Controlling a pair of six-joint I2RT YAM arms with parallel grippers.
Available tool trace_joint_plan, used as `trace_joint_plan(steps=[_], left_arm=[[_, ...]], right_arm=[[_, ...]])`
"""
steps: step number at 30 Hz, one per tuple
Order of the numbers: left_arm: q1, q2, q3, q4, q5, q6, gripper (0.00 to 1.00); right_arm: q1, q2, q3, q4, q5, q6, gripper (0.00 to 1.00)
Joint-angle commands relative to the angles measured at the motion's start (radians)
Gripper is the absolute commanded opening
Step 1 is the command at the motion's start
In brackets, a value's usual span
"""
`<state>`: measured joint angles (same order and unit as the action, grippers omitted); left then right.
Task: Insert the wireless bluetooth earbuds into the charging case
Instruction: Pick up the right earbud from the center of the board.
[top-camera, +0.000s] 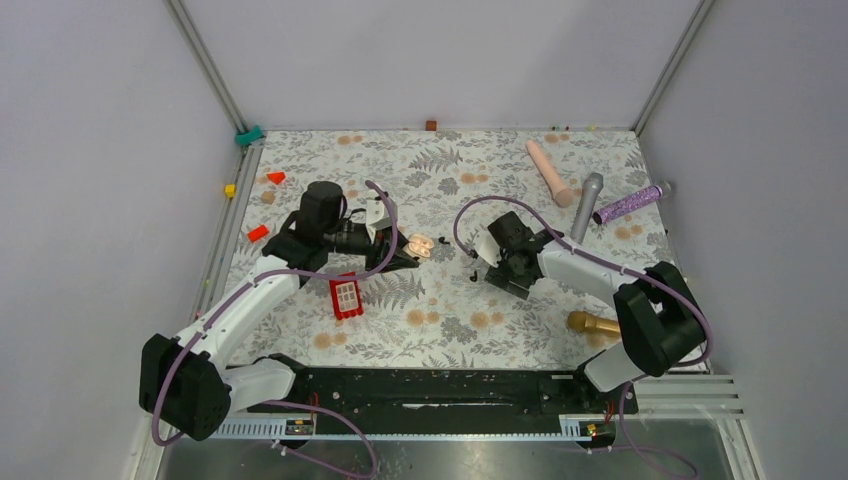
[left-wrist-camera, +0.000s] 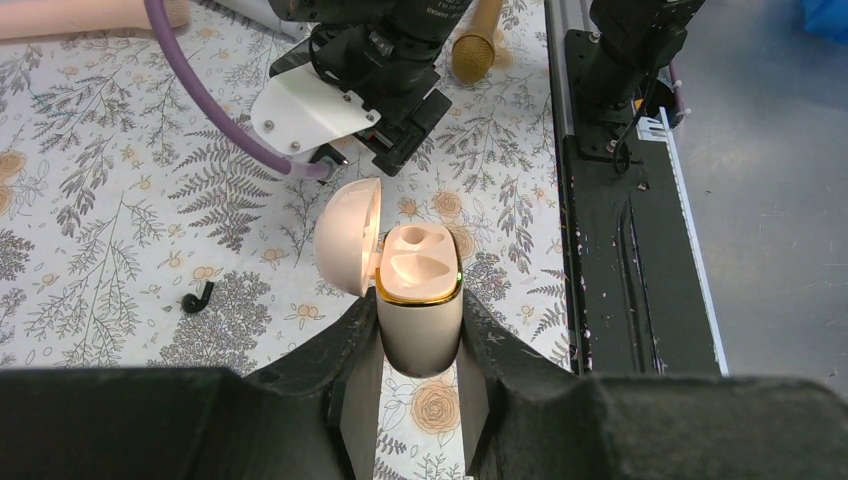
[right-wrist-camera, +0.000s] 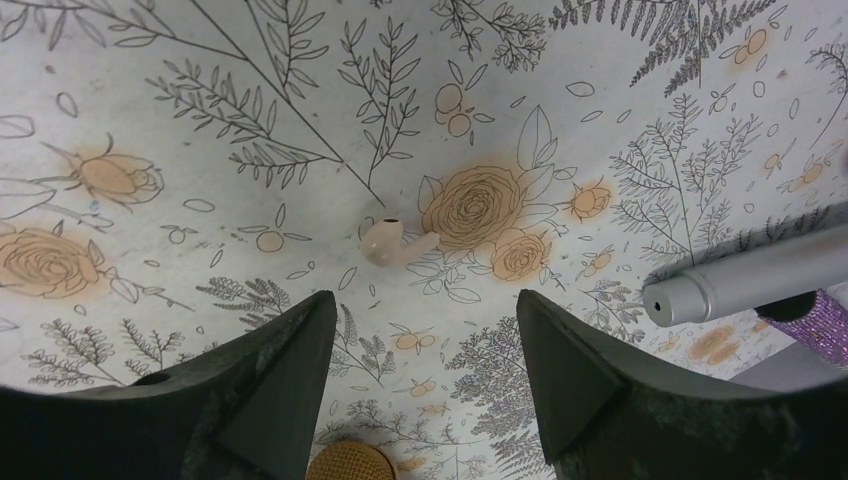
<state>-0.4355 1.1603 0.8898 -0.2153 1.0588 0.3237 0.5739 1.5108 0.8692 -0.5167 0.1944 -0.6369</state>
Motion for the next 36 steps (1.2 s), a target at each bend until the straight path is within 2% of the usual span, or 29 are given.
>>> trace_joint_plan(steps=[1,27,36], left_arm=[[0.003,-0.028,-0.001,0.060,0.026,-0.002,0.00],[0.001,-0.029,-0.003,0.059,0.030,-0.001,0.00],[0.002,-0.027,-0.003,0.059,0.032,0.002,0.00]], right_arm=[[0.003,0.034,0.040,0.022,0.097,0.055,0.74],[0.001,0.124,0.016,0.229,0.255,-0.057,0.77],[0.001,0.131,0.042,0.244,0.309,-0.061,0.77]])
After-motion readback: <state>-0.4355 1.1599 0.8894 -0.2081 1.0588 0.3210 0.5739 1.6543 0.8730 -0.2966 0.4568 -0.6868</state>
